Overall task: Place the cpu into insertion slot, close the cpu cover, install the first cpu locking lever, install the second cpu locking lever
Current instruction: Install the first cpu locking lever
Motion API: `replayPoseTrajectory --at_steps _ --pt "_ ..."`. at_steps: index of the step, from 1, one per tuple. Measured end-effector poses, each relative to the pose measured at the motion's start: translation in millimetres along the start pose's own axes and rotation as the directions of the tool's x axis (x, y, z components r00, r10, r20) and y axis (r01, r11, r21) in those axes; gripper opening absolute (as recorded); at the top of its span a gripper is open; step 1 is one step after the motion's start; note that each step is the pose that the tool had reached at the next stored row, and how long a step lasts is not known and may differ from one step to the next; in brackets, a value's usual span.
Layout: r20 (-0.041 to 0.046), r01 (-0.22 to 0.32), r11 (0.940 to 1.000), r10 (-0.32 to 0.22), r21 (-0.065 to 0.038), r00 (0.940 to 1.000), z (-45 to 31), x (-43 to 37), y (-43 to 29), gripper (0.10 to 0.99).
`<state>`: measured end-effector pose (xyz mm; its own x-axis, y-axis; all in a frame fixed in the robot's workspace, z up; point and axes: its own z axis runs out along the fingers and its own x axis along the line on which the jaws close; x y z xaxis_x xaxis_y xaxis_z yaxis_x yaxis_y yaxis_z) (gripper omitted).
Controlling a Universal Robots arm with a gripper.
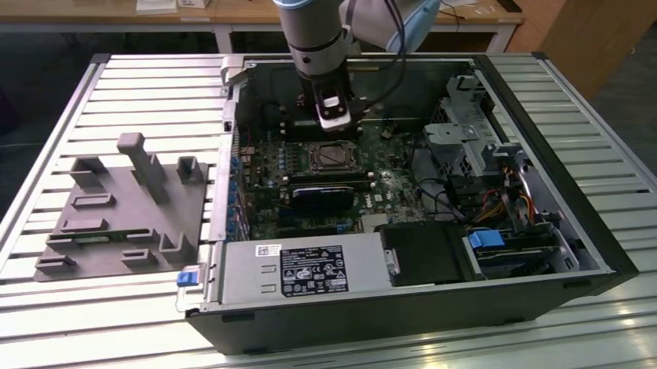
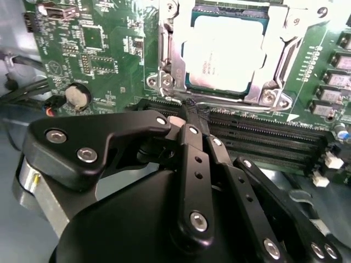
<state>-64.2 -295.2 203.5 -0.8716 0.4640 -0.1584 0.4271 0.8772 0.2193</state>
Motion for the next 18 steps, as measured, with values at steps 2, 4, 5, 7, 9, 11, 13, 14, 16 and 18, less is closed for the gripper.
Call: replayPoseTrajectory --at_steps 2,4,5,7,9,11,13,14,16,18 --pt "0.0001 -0.001 1.0 0.001 0.0 1.0 -4.5 -0.7 1.0 0.102" --pt "0.0002 -0.001 1.0 0.001 0.0 1.0 -9.1 -1.5 2.1 0.102" --pt "0.0003 -0.001 1.0 0.001 0.0 1.0 -11.0 -1.8 2.5 0.102" --pt "0.0003 -0.001 1.0 0.001 0.0 1.0 -12.0 -2.0 2.7 0.102" --pt "0.0004 -0.001 1.0 0.001 0.0 1.0 -11.9 -2.0 2.8 0.102" --pt "-0.0023 -0.002 1.0 0.002 0.003 1.0 -11.9 -2.2 2.9 0.102" --pt "-0.0193 -0.002 0.9997 0.002 0.024 0.9998 -11.3 -3.0 3.5 0.102" --pt "-0.0265 -0.001 0.9993 0.002 0.036 0.9996 -11.2 -3.4 3.7 0.102" --pt "-0.0393 0.001 0.998 0.001 0.063 0.9992 -10.8 -4.5 4.2 0.102" --pt "-0.045 0.003 0.9968 0.001 0.08 0.999 -10.5 -5.4 4.5 0.102"
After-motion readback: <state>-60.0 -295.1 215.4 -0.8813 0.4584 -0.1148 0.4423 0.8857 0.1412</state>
